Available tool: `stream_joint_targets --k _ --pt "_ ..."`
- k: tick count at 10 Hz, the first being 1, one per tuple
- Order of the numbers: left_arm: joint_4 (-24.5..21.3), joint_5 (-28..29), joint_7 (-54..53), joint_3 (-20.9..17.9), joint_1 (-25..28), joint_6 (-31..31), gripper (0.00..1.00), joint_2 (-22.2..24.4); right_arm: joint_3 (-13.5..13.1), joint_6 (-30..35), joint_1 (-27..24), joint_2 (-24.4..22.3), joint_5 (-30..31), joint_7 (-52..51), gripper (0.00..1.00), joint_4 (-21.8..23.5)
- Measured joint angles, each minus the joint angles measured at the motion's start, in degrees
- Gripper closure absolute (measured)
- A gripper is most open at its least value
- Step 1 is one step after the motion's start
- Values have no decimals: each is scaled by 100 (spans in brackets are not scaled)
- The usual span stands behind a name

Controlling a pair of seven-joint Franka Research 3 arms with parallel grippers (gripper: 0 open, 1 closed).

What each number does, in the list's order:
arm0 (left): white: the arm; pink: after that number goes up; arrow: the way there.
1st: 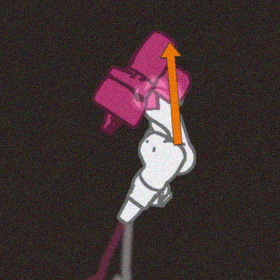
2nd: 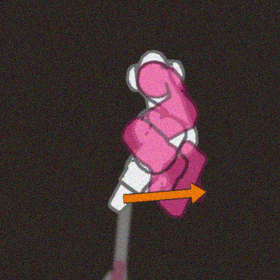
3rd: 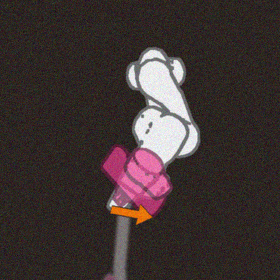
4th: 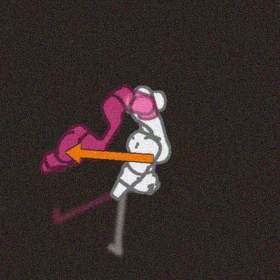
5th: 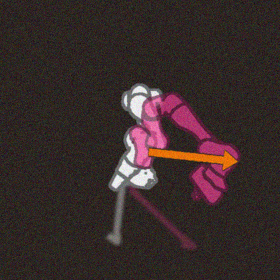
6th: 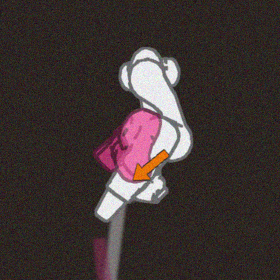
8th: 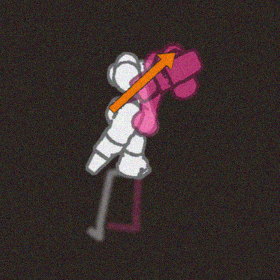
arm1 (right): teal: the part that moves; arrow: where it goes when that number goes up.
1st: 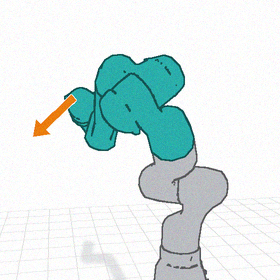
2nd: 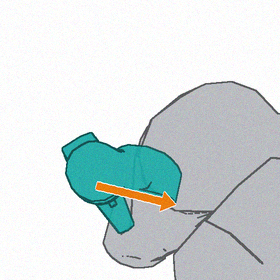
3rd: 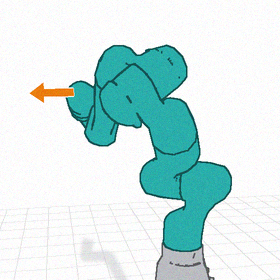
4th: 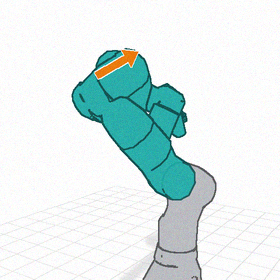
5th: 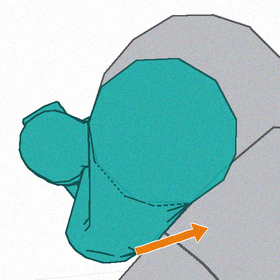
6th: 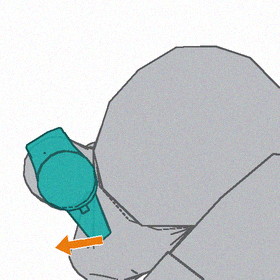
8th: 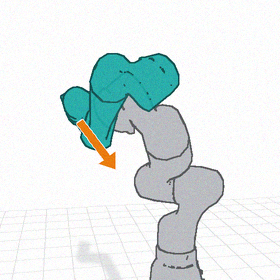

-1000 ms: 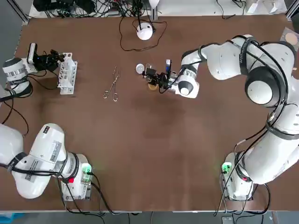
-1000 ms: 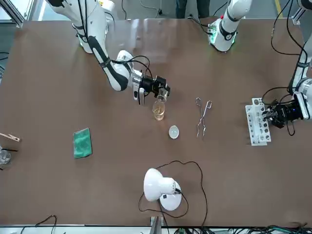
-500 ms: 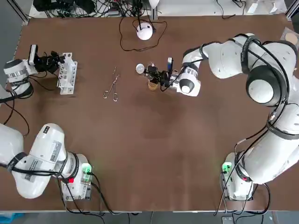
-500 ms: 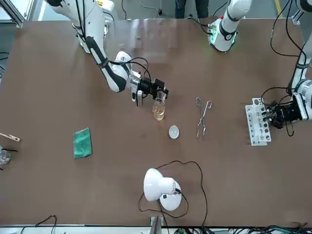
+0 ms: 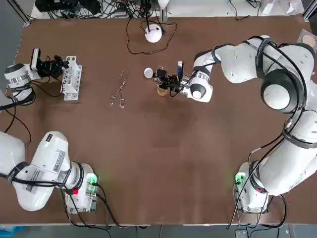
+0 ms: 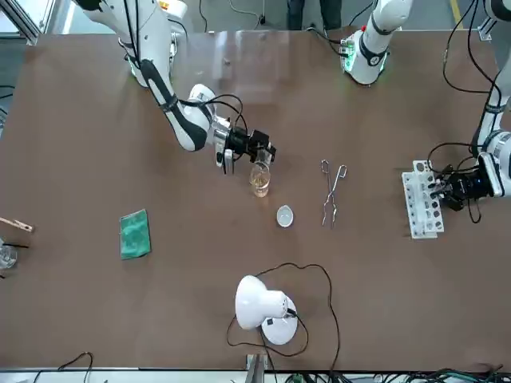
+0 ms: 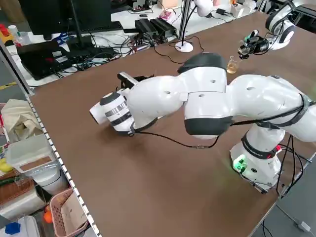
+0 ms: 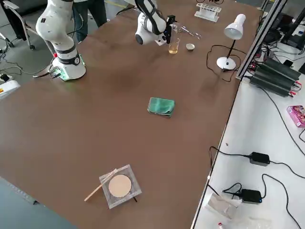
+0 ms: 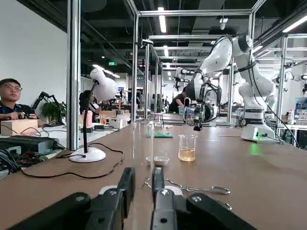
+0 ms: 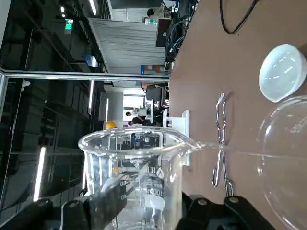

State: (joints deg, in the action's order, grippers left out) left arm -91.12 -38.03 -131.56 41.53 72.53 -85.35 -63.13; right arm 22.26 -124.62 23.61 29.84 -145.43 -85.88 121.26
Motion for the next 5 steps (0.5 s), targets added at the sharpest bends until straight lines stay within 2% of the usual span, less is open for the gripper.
stream_joint_targets --k 5 --pt "21 2 -202 -20 4 39 79 -198 0 -1 -5 -44 10 394 61 -9"
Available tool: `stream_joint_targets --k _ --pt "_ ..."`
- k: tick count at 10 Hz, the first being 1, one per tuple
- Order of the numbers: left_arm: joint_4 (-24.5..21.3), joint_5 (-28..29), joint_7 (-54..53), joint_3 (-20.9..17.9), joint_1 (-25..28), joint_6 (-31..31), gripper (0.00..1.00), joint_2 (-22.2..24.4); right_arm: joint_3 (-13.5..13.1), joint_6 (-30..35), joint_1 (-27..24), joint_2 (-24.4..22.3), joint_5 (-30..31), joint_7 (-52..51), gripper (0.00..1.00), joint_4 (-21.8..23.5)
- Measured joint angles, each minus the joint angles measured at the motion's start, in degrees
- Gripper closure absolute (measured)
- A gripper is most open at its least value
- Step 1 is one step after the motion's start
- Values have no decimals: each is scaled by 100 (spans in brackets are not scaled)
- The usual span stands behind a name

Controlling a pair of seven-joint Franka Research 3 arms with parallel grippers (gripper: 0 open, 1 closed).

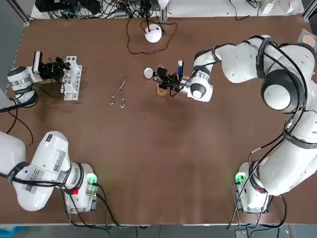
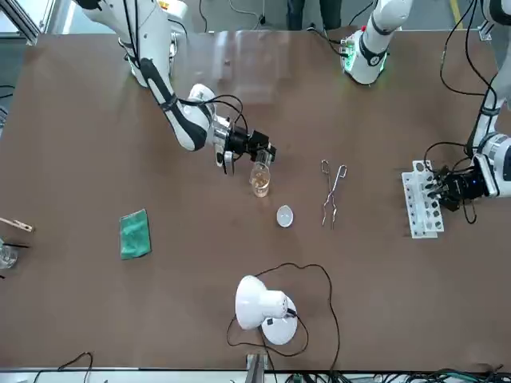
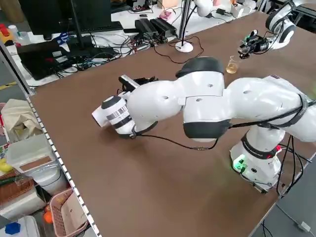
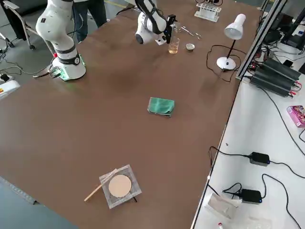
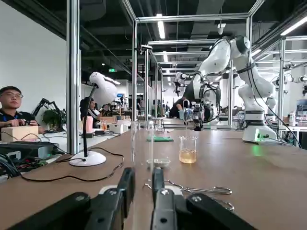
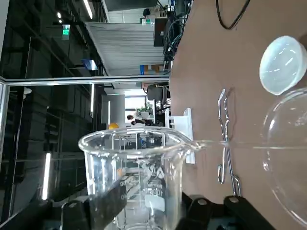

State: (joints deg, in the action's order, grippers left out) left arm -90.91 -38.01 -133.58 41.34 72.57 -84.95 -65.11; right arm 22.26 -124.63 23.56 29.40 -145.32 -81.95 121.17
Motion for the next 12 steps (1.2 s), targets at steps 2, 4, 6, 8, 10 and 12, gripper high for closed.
stream_joint_targets --k 2,4,6,8,10,12 --pt "39 0 -12 0 0 30 79 -54 0 -5 0 -14 8 123 61 0" --pt "113 0 -22 0 0 91 79 -87 0 -12 -1 -23 13 286 61 0" --pt "174 0 -24 -1 -1 122 79 -145 0 -12 -3 -26 18 403 61 0" --pt "199 0 -24 -1 -3 143 79 -203 0 -12 -3 -26 20 523 61 0" --pt "215 0 -25 -1 -5 158 79 -240 0 -14 -3 -26 20 585 61 0" --pt "219 0 -24 -1 -8 159 79 -288 0 -19 -3 -26 21 632 61 0"
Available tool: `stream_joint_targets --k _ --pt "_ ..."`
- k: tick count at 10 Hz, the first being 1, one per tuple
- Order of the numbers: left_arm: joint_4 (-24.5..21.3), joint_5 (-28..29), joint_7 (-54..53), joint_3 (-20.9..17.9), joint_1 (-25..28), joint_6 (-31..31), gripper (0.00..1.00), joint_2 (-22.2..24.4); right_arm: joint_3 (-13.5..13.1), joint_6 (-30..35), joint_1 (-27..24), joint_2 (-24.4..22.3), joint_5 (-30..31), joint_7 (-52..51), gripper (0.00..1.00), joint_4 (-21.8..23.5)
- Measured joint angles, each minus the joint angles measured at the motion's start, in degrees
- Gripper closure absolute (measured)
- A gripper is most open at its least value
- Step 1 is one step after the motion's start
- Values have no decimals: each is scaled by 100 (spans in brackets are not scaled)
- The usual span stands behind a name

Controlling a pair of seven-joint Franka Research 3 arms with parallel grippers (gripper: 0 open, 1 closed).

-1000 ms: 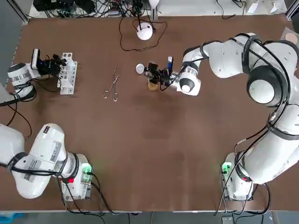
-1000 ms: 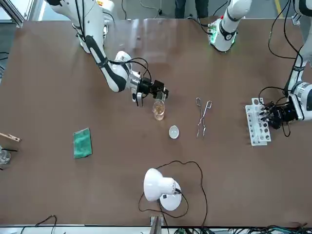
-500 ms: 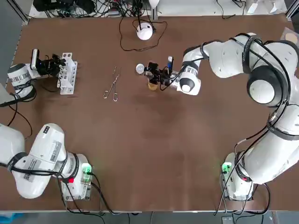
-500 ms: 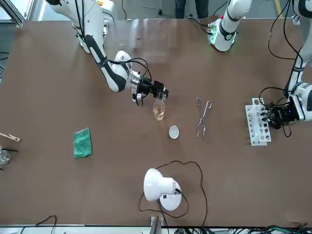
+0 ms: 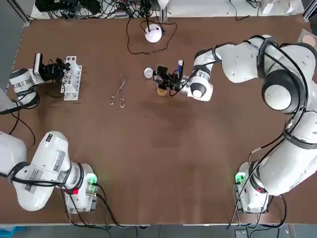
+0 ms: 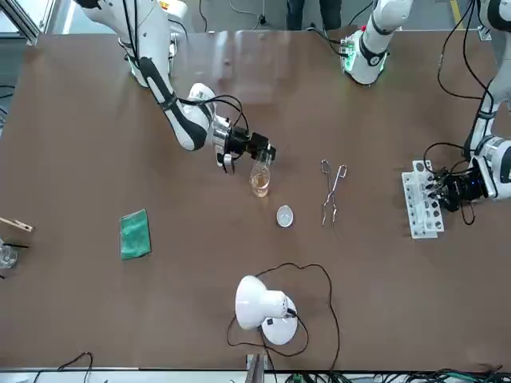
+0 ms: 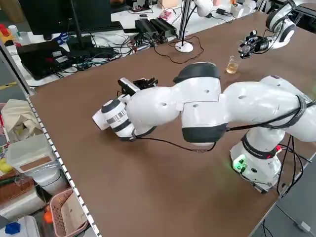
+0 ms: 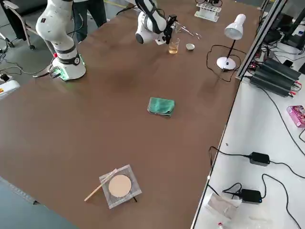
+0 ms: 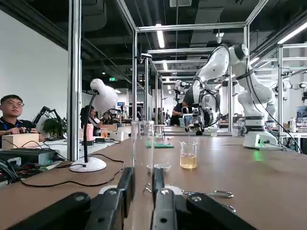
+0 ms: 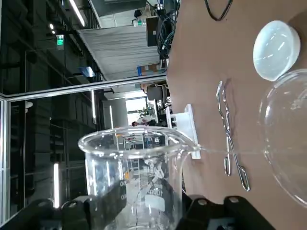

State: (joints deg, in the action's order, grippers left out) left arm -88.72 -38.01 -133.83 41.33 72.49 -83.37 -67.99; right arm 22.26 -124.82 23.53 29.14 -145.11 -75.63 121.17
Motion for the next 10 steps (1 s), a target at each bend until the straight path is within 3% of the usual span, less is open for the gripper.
stream_joint_targets --k 10 --pt "23 0 0 -33 -6 2 77 -42 -1 -7 -41 -18 0 797 61 0"
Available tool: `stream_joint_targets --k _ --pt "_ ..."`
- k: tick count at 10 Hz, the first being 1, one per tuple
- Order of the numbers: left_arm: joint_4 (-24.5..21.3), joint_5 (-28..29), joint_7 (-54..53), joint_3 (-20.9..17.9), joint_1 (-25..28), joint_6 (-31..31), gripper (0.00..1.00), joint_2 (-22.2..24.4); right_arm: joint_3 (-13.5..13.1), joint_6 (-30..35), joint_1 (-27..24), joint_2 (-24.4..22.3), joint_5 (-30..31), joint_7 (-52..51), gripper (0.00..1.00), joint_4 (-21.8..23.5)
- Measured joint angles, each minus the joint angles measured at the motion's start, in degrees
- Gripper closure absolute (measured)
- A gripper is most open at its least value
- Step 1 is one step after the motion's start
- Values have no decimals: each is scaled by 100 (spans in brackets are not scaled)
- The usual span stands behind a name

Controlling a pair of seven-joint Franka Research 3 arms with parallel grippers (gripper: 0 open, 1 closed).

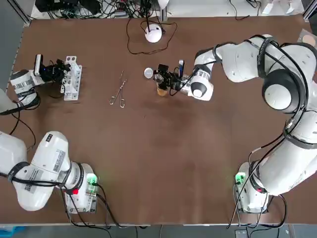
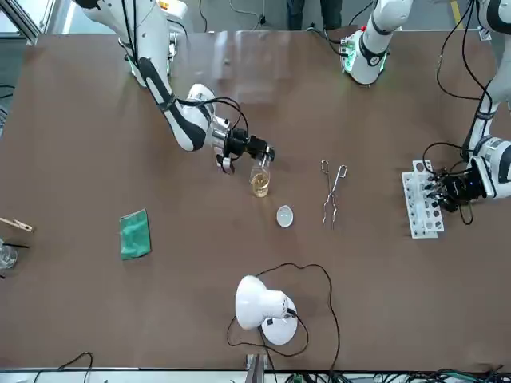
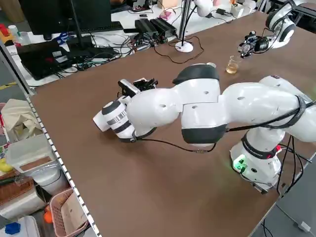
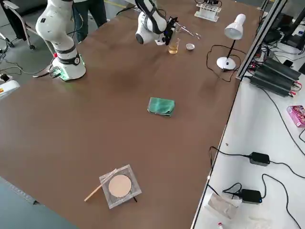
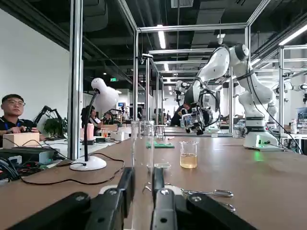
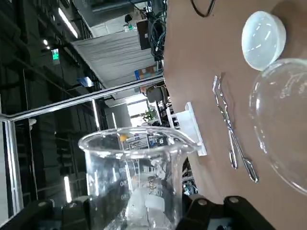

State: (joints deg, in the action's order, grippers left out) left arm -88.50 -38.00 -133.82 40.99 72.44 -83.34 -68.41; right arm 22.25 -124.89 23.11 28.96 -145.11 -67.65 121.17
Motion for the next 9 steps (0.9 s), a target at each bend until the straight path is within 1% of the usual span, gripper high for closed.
stream_joint_targets --k 1,2,5,6,8,9 --pt "1 0 0 0 -2 0 75 0 0 0 -1 -10 0 126 61 0" --pt "3 0 0 0 -4 0 70 0 0 4 -4 -14 0 238 61 0" --pt "5 0 0 -1 -5 0 66 0 0 8 -14 -15 1 516 61 0" --pt "12 0 0 -1 -5 0 63 0 0 13 -15 -15 1 628 61 0" --pt "96 52 0 2 4 1 31 28 0 54 -16 -15 2 902 61 0" --pt "151 122 0 4 21 4 17 116 0 126 -18 -15 2 1081 61 0"
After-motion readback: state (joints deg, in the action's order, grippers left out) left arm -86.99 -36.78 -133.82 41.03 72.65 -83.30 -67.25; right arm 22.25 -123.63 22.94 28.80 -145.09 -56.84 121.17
